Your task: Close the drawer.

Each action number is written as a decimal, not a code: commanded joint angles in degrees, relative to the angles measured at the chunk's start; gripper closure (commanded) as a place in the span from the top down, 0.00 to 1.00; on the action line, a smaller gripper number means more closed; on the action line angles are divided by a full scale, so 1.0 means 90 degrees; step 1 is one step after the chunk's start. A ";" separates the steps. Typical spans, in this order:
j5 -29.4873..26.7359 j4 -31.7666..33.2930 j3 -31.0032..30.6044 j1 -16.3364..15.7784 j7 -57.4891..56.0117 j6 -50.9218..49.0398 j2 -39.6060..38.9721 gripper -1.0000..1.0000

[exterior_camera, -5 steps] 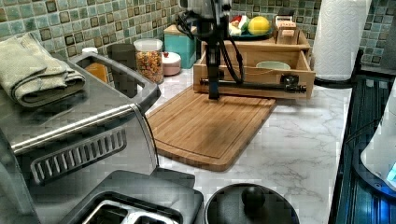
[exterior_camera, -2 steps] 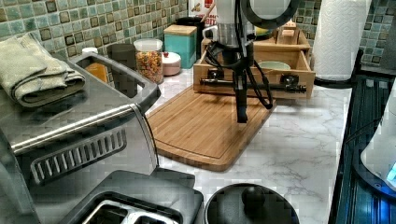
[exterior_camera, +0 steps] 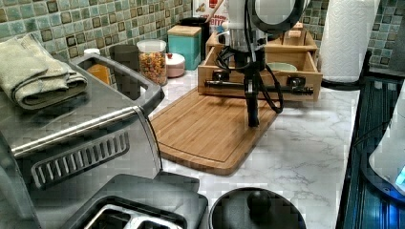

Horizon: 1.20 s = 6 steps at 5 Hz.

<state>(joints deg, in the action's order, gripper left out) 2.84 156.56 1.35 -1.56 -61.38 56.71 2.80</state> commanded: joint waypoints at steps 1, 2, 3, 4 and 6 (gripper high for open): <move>0.0000 -0.0666 0.0563 0.0315 -0.1303 -0.0063 0.0170 0.00; -0.0005 -0.0823 0.0739 0.0354 -0.1475 -0.0241 0.0191 0.00; 0.0100 -0.1022 0.0878 0.0406 -0.1490 -0.0453 0.0153 0.00; 0.0171 -0.1142 0.0972 0.0595 -0.1806 -0.0476 0.0163 0.00; -0.0132 -0.1627 0.1272 0.0863 -0.2672 -0.0619 -0.0127 0.00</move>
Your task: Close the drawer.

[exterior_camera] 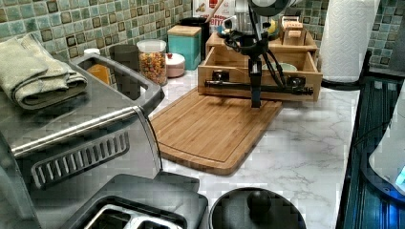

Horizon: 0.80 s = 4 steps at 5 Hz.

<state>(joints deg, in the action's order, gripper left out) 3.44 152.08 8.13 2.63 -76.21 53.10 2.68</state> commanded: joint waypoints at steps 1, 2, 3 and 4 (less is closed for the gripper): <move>-0.0384 -0.1355 0.0590 0.0601 -0.1346 -0.0100 -0.0336 0.00; -0.0343 -0.1605 0.0709 0.0779 -0.1438 -0.0080 -0.0421 0.00; -0.0306 -0.2142 0.0949 0.0866 -0.1749 -0.0296 -0.0613 0.00; -0.0717 -0.2891 0.2107 0.0091 -0.2307 -0.0560 -0.1116 0.00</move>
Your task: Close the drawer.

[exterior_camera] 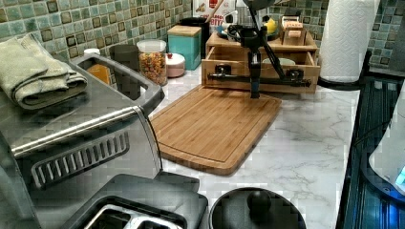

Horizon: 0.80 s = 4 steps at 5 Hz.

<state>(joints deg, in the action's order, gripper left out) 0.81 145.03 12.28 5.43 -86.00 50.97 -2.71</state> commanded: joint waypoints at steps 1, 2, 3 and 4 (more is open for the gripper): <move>-0.1057 -0.2790 0.1488 0.0322 -0.1958 -0.0265 -0.1158 0.00; -0.1808 -0.3562 0.1585 0.0610 -0.2844 -0.0416 -0.1820 0.00; -0.1874 -0.4173 0.1527 0.0936 -0.3201 -0.0655 -0.2129 0.00; -0.1579 -0.4330 0.1594 0.0986 -0.2821 -0.0760 -0.2101 0.00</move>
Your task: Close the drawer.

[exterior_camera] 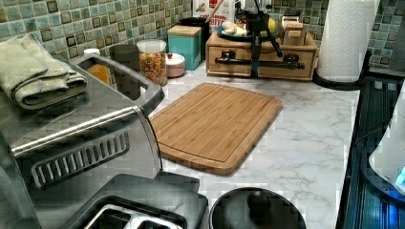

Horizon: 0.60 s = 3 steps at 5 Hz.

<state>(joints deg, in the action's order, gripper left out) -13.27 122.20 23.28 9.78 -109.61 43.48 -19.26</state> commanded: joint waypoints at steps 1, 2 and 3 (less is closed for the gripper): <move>-0.0035 -0.1794 0.0410 0.0470 -0.0212 0.0070 -0.0268 0.00; -0.0038 -0.1794 0.0415 0.0465 -0.0218 0.0068 -0.0269 0.00; -0.0048 -0.1795 0.0431 0.0449 -0.0221 0.0066 -0.0272 0.00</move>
<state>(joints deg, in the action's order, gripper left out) -13.75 117.84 23.51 9.92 -110.67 37.49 -21.81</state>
